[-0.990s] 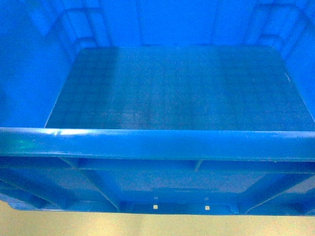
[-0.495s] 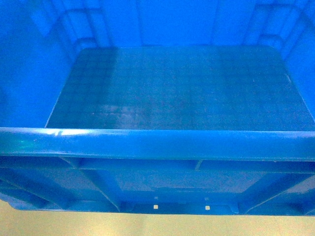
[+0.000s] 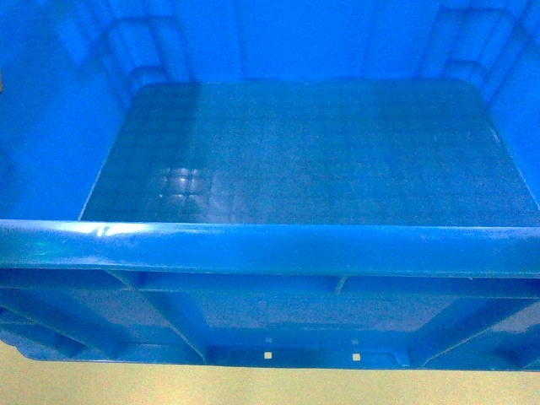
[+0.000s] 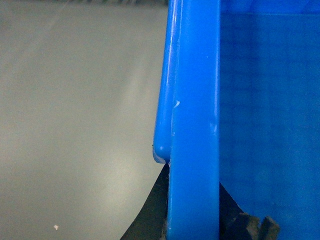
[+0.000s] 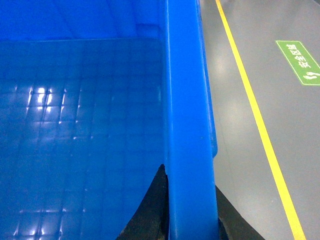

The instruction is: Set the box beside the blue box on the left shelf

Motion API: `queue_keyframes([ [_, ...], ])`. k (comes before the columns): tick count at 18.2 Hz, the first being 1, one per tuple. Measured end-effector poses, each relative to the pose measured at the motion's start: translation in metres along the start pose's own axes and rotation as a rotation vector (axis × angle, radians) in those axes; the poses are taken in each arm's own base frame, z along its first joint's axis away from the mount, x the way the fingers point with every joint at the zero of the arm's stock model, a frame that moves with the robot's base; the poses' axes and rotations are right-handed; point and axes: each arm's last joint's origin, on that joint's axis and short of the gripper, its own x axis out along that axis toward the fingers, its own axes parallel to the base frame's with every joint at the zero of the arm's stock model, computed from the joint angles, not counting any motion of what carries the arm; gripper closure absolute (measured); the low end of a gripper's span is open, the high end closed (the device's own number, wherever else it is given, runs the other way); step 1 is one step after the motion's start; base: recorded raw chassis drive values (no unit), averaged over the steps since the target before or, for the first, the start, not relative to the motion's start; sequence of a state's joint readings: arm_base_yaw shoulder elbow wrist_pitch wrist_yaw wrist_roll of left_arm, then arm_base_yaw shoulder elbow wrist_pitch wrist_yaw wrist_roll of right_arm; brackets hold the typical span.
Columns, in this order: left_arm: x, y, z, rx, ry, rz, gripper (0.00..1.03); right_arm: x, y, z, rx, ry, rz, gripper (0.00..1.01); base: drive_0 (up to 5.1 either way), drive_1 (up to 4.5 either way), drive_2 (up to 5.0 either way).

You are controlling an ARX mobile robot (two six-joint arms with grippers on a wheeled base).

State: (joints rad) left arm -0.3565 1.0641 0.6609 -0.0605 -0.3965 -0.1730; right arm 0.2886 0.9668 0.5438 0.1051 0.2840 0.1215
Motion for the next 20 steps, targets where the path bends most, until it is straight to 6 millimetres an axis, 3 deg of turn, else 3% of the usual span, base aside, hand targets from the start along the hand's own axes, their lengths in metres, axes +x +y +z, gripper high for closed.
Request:
queue_keyframes([
  [20,0.0001,-0.0001,-0.0004,0.002,0.003,0.001,0.94,0.0,-0.0001,-0.0005,-0.002,0.004,-0.001,0.92,0.1,4.31,-4.2],
])
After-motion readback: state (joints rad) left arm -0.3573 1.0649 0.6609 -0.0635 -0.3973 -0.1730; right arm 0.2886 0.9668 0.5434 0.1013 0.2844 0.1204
